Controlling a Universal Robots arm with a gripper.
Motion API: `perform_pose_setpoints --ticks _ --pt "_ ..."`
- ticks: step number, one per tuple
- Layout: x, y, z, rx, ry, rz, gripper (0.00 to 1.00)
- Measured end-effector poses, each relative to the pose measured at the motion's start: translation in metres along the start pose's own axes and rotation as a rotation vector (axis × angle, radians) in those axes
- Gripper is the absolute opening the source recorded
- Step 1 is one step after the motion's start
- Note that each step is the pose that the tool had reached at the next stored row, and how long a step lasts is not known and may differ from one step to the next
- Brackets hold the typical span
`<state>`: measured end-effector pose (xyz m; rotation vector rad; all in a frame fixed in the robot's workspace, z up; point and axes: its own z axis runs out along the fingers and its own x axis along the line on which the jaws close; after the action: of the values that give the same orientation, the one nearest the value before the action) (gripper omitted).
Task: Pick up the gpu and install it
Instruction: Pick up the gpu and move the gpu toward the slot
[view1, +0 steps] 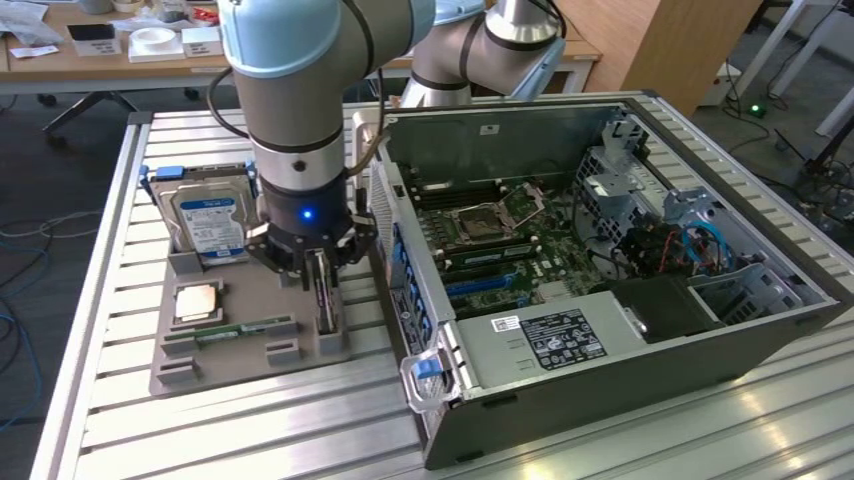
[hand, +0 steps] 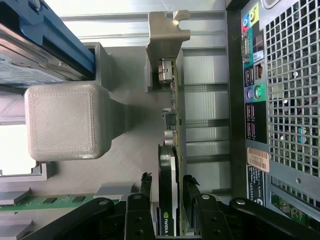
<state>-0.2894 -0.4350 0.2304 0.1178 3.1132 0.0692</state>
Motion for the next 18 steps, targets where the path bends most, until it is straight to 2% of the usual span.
perform_pose_setpoints --ticks 18 --pt "-0.0015 0.0005 0.0001 0.0000 0.0000 0.000 0.39"
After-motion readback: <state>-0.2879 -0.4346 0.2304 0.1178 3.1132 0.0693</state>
